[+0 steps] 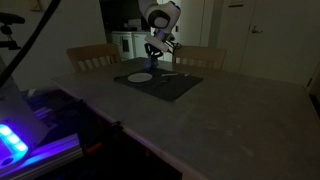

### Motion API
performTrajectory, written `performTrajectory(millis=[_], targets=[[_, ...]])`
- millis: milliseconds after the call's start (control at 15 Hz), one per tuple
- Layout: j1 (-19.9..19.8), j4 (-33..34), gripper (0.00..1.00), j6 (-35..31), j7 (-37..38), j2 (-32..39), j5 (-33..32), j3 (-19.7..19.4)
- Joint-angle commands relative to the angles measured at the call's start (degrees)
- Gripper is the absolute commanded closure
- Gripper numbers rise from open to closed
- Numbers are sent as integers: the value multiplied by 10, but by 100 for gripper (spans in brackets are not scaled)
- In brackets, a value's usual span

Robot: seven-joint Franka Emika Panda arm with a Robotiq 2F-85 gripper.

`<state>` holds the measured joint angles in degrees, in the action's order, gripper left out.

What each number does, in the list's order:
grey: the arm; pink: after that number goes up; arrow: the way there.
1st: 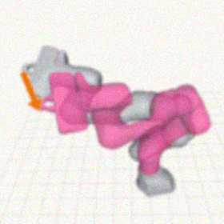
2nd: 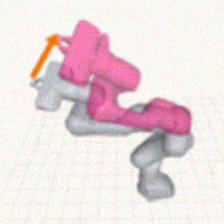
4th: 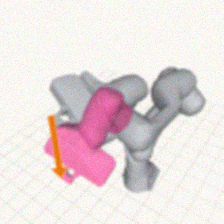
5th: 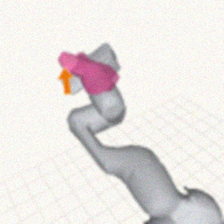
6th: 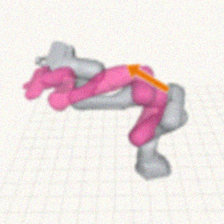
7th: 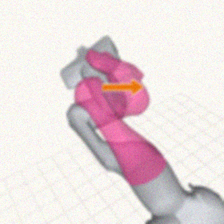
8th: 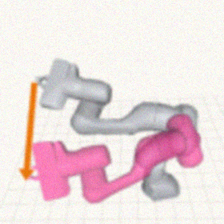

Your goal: Use the towel to wipe the plate

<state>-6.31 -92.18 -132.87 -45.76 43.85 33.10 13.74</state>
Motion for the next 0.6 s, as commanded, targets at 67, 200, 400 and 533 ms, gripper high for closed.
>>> performTrajectory(millis=[67,200,400,533], targets=[[-2,6,98,-41,7,35,3,23],[-6,8,98,-50,6,46,2,30],[-11,11,96,-53,5,52,-2,37],[-14,11,64,-50,4,49,-3,39]])
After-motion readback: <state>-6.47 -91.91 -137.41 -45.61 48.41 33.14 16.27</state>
